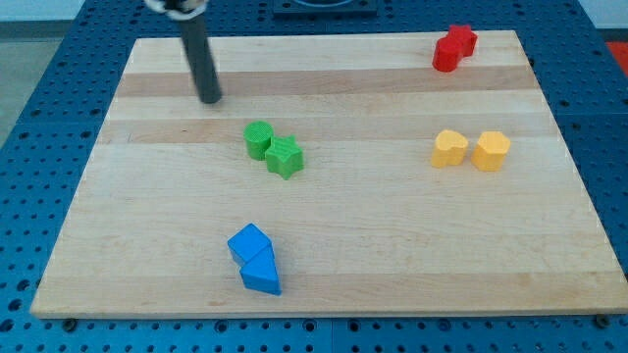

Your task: Move blue blocks on right side slightly

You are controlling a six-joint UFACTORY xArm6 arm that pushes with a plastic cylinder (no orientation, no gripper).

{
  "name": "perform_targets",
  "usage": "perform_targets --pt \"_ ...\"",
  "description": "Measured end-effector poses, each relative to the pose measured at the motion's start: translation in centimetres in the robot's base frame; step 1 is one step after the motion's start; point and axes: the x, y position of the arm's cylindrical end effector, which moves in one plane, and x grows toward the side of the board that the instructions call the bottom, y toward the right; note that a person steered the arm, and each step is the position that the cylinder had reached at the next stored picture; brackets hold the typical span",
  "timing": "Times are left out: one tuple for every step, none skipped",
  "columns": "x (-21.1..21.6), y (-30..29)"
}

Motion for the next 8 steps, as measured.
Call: perform_targets --pt "8.3 -1.8" --pt "18.8 -2.8" --pt "20.5 -2.9" --pt "22.0 1.8" --pt "22.6 5.4" --pt "22.6 6.2" --pt "22.6 7.9" --pt "22.6 8.1"
